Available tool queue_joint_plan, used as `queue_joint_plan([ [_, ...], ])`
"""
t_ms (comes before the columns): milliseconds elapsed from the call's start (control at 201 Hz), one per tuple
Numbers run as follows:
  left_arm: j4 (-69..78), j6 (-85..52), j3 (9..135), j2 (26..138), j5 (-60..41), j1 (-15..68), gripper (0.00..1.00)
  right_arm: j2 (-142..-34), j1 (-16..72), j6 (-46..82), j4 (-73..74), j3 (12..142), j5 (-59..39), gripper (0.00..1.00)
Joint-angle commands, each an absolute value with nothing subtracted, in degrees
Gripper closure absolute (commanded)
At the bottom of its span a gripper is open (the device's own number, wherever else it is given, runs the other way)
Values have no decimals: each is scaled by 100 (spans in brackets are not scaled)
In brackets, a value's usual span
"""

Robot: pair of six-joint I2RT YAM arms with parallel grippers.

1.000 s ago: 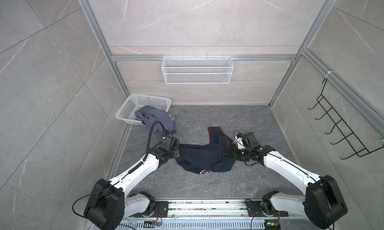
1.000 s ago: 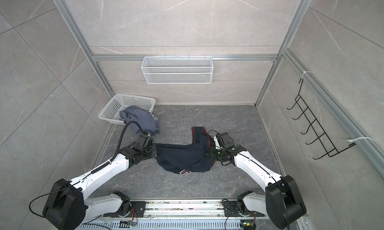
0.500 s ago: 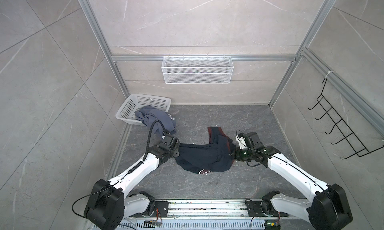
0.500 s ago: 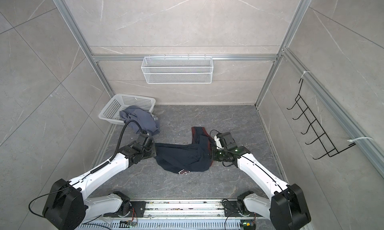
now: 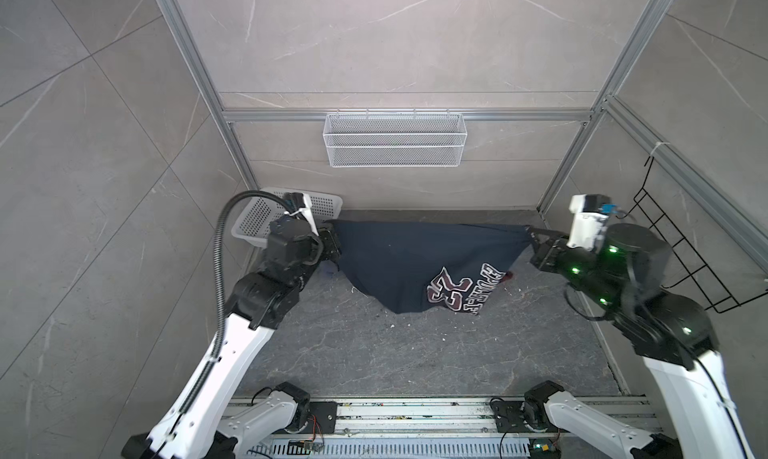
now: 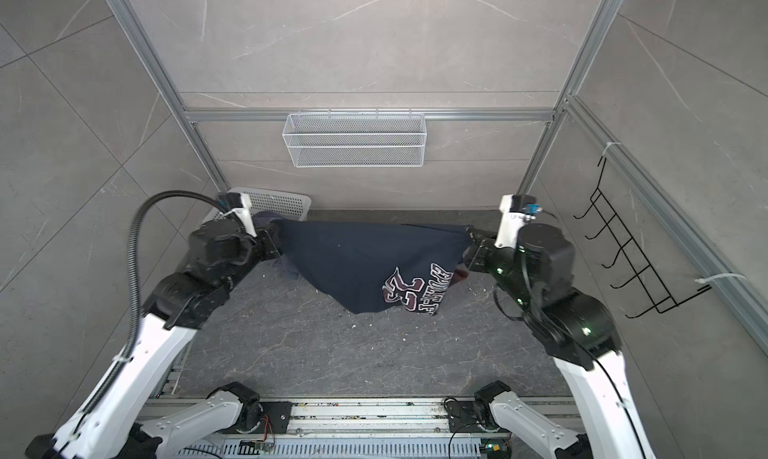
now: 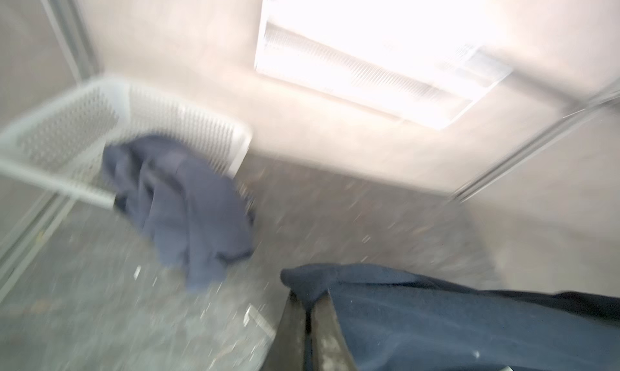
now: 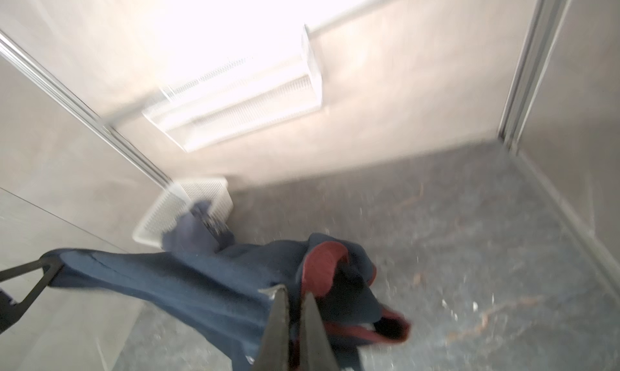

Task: Fold and stack the tank tops
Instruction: 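Lift the tank top with both grippers and swing it away from the robot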

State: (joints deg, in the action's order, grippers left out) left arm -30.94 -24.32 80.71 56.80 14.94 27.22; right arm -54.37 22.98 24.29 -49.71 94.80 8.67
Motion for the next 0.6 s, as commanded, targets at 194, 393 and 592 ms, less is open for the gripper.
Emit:
queue_joint_plan([
  [194,-3715,-2022,7958,5850,1406,2649,100,-5555,2291,2147,-5402,9023,1495,100],
  [393,-4183,-2317,7730,7046,1556,2632,100,-6162,2287,2396,-5122,7955,1144,100],
  [592,-4290,-2434,9693,8223,1301,1953,100,-7441,2032,2168,-5220,9655,1724,100],
])
